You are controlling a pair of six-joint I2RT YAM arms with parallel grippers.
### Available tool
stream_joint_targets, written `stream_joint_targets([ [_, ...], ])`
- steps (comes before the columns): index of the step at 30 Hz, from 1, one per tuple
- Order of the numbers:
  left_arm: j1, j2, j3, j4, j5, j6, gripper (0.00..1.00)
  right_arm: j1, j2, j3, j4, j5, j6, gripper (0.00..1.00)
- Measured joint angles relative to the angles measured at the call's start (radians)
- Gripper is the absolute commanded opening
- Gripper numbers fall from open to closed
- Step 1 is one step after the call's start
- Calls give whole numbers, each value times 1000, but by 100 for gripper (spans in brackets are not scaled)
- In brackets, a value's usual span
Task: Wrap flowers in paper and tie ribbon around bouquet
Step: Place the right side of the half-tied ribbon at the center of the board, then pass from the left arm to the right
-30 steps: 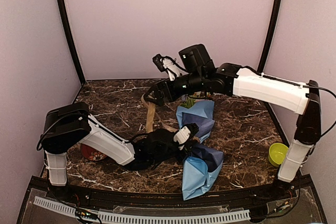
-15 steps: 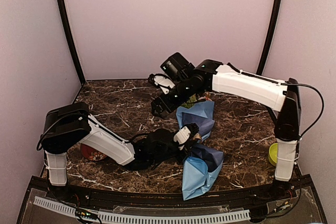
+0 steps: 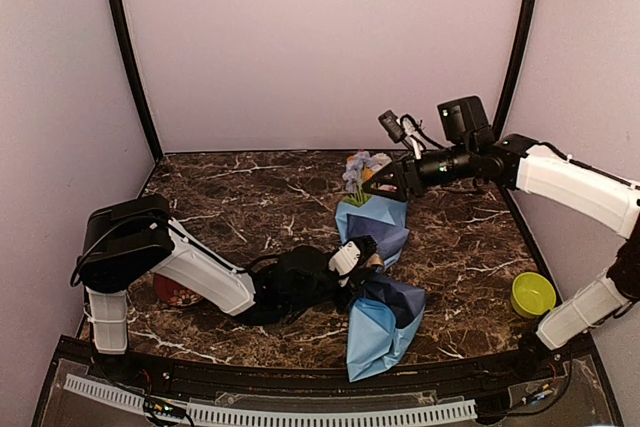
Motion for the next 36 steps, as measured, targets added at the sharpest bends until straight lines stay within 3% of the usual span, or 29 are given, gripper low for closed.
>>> stream_joint_targets([
  [8,2,0,-2,3,19,-8,0,-1,42,-298,63,-199,-27,64],
  [16,12,0,-10,18,58,-36,0,-1,29,-419,219,-290,-14,65],
  [24,24,-4,-19,29,96,-63,0,27,39,-508,452,-299,110,60],
  [27,24,-4,-19,29,101,-66,0,42,77,-504,521,-304,141,50],
  [33,29,-4,-20,32,108,-74,0,63,146,-484,579,-328,180,2],
  [34,29,-5,-20,32,112,-75,0,62,148,-483,584,-329,193,0],
  [35,30,-5,-20,32,117,-78,4,61,148,-482,591,-334,196,0],
  [36,31,-8,-20,31,122,-80,18,62,148,-481,595,-339,194,0],
])
